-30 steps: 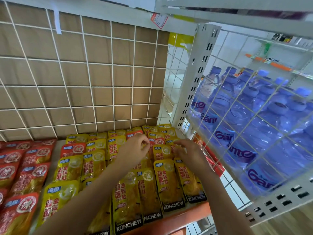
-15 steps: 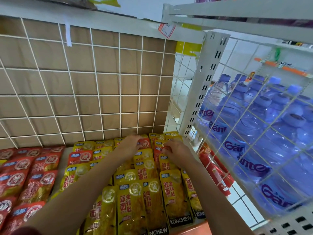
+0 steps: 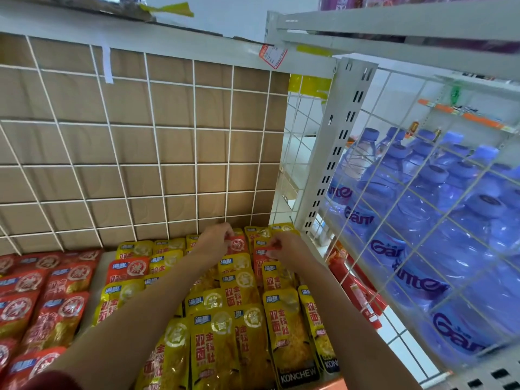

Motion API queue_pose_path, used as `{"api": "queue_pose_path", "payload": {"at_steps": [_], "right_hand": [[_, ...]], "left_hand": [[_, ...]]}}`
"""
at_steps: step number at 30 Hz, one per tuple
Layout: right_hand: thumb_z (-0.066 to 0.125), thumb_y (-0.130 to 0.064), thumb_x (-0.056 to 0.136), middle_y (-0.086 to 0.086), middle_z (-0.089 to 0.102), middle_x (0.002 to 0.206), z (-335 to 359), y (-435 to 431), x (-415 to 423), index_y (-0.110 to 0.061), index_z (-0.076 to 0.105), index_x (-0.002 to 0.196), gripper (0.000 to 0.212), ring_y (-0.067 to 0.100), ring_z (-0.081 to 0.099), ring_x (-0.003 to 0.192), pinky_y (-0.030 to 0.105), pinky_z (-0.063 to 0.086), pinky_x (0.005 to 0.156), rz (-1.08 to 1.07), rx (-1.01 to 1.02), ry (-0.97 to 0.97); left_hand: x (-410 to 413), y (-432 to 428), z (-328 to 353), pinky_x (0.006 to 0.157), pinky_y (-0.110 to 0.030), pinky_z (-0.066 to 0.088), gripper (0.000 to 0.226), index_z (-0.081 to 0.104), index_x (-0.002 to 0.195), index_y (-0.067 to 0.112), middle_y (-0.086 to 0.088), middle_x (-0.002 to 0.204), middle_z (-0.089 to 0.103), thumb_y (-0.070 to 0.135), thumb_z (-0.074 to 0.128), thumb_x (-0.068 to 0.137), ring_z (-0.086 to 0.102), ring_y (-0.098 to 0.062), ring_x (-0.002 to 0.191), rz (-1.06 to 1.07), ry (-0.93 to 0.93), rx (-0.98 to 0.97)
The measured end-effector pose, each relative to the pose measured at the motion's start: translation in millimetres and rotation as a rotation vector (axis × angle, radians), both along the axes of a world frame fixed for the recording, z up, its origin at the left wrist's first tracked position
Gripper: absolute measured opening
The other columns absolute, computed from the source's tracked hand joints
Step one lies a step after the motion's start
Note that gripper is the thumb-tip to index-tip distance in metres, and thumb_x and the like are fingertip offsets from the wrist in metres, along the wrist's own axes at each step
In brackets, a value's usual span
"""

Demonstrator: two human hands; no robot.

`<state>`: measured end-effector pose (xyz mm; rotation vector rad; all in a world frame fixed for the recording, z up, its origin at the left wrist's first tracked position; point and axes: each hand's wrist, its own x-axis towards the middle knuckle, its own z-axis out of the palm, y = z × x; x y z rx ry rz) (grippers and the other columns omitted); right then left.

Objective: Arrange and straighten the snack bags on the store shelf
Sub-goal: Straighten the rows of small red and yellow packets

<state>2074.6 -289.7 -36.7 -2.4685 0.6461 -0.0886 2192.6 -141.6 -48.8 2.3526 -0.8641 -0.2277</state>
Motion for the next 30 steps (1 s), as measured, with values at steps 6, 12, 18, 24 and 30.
{"api": "queue_pose_path", "payload": {"at_steps": [6, 12, 18, 24, 30], "right_hand": [[0.058, -0.017, 0.089, -0.001, 0.058, 0.081, 6, 3, 2, -0.019, 0.054, 0.088, 0.005, 0.016, 0.056, 0.076, 0.026, 0.044, 0.063, -0.032, 0.066, -0.127], [0.059, -0.011, 0.087, -0.002, 0.058, 0.080, 29, 3, 14, -0.018, 0.055, 0.081, 0.010, 0.016, 0.056, 0.074, 0.033, 0.048, 0.069, -0.071, 0.139, -0.267], [0.059, -0.006, 0.086, -0.002, 0.063, 0.086, 44, 6, 15, -0.008, 0.069, 0.094, 0.013, 0.008, 0.058, 0.079, 0.023, 0.048, 0.073, -0.036, 0.180, -0.430], [0.062, -0.006, 0.085, -0.001, 0.068, 0.089, 61, 15, 5, -0.011, 0.071, 0.097, 0.016, 0.014, 0.065, 0.085, 0.029, 0.053, 0.077, -0.014, 0.262, -0.535], [0.062, -0.008, 0.085, -0.019, 0.061, 0.076, 83, 23, -11, -0.027, 0.064, 0.079, 0.021, -0.001, 0.060, 0.076, 0.012, 0.049, 0.063, 0.044, 0.163, -0.631]], "left_hand": [[-2, 0, 7, 0.069, -0.024, 0.038, 0.007, 0.060, 0.092, 0.011, 0.000, 0.091, 0.059, 0.007, 0.057, 0.088, 0.052, -0.014, 0.087, 0.032, -0.009, -0.176], [4, -2, 21, 0.059, -0.012, 0.032, 0.005, 0.061, 0.091, 0.012, 0.004, 0.088, 0.055, 0.009, 0.057, 0.089, 0.049, -0.010, 0.085, 0.054, 0.011, -0.301], [11, 3, 41, 0.068, -0.019, 0.039, 0.009, 0.060, 0.084, 0.015, 0.006, 0.081, 0.059, 0.007, 0.059, 0.087, 0.053, -0.008, 0.079, 0.027, 0.029, -0.472], [7, 16, 61, 0.066, -0.016, 0.041, 0.010, 0.059, 0.084, 0.015, 0.009, 0.081, 0.060, 0.007, 0.057, 0.089, 0.055, -0.003, 0.079, -0.070, -0.048, -0.595], [-3, 38, 82, 0.064, -0.004, 0.040, 0.011, 0.056, 0.086, 0.015, 0.013, 0.082, 0.057, 0.004, 0.055, 0.089, 0.054, -0.002, 0.077, -0.048, -0.105, -0.680]]}}
